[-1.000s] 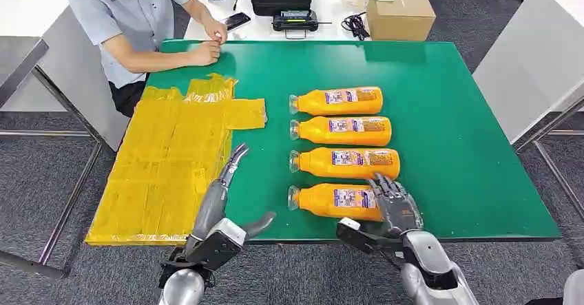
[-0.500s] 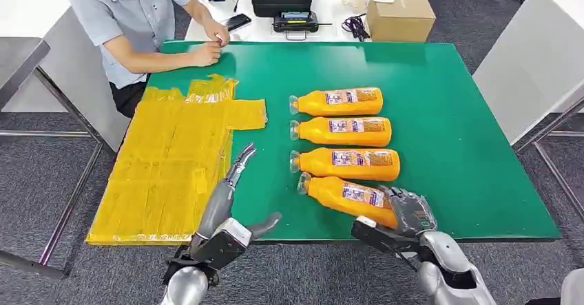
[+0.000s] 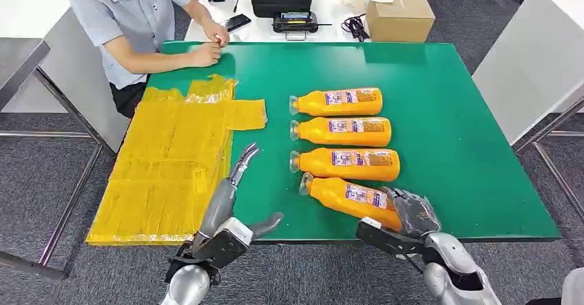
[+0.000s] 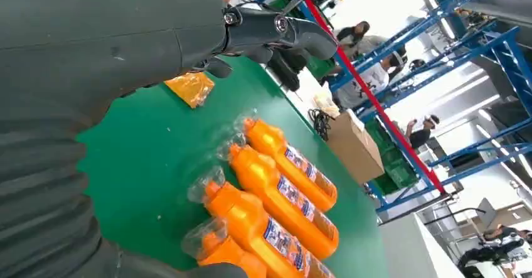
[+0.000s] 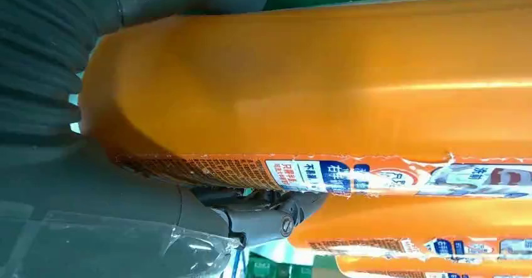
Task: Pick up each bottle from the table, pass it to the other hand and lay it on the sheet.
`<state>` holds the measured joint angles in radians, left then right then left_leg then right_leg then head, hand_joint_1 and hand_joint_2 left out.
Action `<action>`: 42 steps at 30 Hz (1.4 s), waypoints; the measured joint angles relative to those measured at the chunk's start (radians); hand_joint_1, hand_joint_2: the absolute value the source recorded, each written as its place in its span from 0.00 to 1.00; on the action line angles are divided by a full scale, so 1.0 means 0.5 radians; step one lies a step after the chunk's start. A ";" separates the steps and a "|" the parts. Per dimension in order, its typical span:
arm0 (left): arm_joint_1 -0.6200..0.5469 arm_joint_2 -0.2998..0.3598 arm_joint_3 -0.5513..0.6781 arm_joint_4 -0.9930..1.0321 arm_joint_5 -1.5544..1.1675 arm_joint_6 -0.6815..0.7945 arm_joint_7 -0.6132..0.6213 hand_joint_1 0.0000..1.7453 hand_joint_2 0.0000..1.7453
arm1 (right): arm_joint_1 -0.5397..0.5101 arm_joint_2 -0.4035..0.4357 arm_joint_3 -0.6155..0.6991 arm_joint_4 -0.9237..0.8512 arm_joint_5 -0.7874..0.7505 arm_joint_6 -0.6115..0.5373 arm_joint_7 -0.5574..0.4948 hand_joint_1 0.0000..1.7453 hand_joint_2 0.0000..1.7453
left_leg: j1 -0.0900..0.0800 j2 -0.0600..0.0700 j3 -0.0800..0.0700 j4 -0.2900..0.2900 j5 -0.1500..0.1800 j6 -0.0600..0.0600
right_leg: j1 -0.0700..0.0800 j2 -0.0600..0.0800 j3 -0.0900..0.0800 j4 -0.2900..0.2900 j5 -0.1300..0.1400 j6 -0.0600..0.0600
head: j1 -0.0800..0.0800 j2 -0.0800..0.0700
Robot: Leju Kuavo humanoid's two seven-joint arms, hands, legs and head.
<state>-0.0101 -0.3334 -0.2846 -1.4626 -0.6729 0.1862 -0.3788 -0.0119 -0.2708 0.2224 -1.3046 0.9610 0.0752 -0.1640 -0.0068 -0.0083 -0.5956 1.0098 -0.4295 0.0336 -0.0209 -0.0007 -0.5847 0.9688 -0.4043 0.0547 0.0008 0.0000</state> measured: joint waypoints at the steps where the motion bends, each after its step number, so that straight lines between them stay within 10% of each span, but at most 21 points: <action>1: 0.000 0.000 -0.001 0.000 0.001 0.000 0.000 0.00 1.00 | 0.000 -0.001 0.000 0.000 -0.003 0.000 -0.003 1.00 1.00 | 0.000 0.000 0.000 0.000 0.000 0.000 | 0.000 0.000 0.000 0.000 0.000 0.000 | 0.000 0.000; 9: -0.040 0.003 -0.010 0.078 0.781 -0.104 0.113 0.00 1.00 | 0.130 0.010 -0.059 -0.125 -0.649 0.084 -0.279 1.00 1.00 | 0.001 0.007 0.003 0.000 -0.002 0.000 | 0.001 0.002 0.002 0.000 0.000 0.000 | 0.001 0.000; 42: -0.217 -0.002 0.021 0.928 1.854 -0.655 0.276 0.00 1.00 | -0.167 0.439 -0.186 -0.060 -0.894 0.228 -0.596 1.00 1.00 | 0.000 0.004 -0.017 0.000 0.000 0.000 | 0.000 0.001 -0.013 0.002 0.001 0.000 | 0.000 0.000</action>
<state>-0.1188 -0.3342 -0.2739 -0.9988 0.2540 -0.1411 -0.2407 -0.0954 -0.0511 0.1292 -1.3345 0.5142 0.1892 -0.4620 -0.0066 -0.0066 -0.6038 1.0096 -0.4295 0.0338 -0.0210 -0.0001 -0.5910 0.9697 -0.4040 0.0548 0.0008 0.0000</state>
